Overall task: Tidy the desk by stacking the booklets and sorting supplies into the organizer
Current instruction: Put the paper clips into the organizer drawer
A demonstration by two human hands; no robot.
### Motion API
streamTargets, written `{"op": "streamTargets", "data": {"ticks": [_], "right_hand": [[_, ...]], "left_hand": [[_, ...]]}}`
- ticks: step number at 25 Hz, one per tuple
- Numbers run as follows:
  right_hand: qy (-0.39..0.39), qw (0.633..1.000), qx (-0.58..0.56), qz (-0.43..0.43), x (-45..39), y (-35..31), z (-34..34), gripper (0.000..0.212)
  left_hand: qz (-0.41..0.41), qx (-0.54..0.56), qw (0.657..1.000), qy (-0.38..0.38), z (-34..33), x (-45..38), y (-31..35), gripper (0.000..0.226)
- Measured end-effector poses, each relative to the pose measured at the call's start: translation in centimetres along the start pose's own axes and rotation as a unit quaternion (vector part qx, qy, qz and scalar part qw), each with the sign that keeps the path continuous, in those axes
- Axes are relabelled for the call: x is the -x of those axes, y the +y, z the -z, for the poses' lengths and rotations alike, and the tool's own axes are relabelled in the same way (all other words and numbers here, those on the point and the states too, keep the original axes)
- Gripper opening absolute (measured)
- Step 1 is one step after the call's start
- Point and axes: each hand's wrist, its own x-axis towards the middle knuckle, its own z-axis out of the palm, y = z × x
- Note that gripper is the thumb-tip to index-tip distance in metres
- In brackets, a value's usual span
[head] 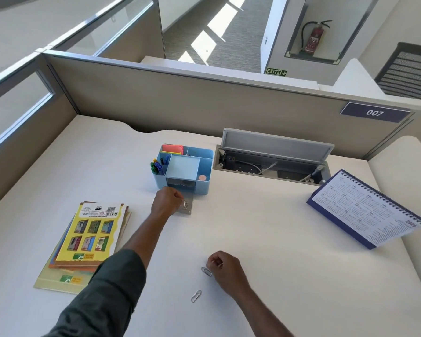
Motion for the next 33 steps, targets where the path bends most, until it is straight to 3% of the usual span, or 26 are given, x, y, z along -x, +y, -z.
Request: {"op": "streamTargets", "data": {"ticks": [3, 6, 7, 11, 19, 24, 28, 33], "right_hand": [[-0.003, 0.995, 0.095, 0.038, 0.7, 0.8, -0.2, 0.012], [-0.002, 0.986, 0.15, 0.074, 1.1, 0.9, -0.5, 0.017], [0.002, 0.983, 0.166, 0.084, 1.1, 1.1, -0.8, 0.018], [0.016, 0.972, 0.216, 0.095, 1.2, 1.0, -1.4, 0.025], [0.04, 0.953, 0.267, 0.135, 1.1, 0.8, -1.8, 0.021], [0.022, 0.937, 0.322, 0.135, 0.4, 1.5, -2.4, 0.044], [0.015, 0.947, 0.288, 0.139, 0.4, 0.6, -1.7, 0.01], [-0.018, 0.95, 0.292, 0.111, 0.2, -0.4, -1.4, 0.013]], "left_hand": [[0.045, -0.054, 0.996, -0.053, -0.4, -1.3, 0.9, 0.012], [0.015, -0.078, 0.993, -0.083, -0.4, -1.3, 1.4, 0.005], [0.006, -0.091, 0.992, -0.084, -0.4, -1.3, 1.4, 0.003], [0.02, -0.184, 0.98, -0.071, -1.2, -1.1, 2.0, 0.037], [0.009, -0.265, 0.963, -0.048, -1.9, -0.9, 2.8, 0.037], [-0.01, -0.23, 0.972, -0.047, -0.9, -0.6, 2.4, 0.033], [-0.013, -0.142, 0.99, -0.017, 0.1, 1.2, 1.5, 0.014], [-0.007, -0.033, 0.999, 0.027, 0.6, 5.4, 0.1, 0.023]]}}
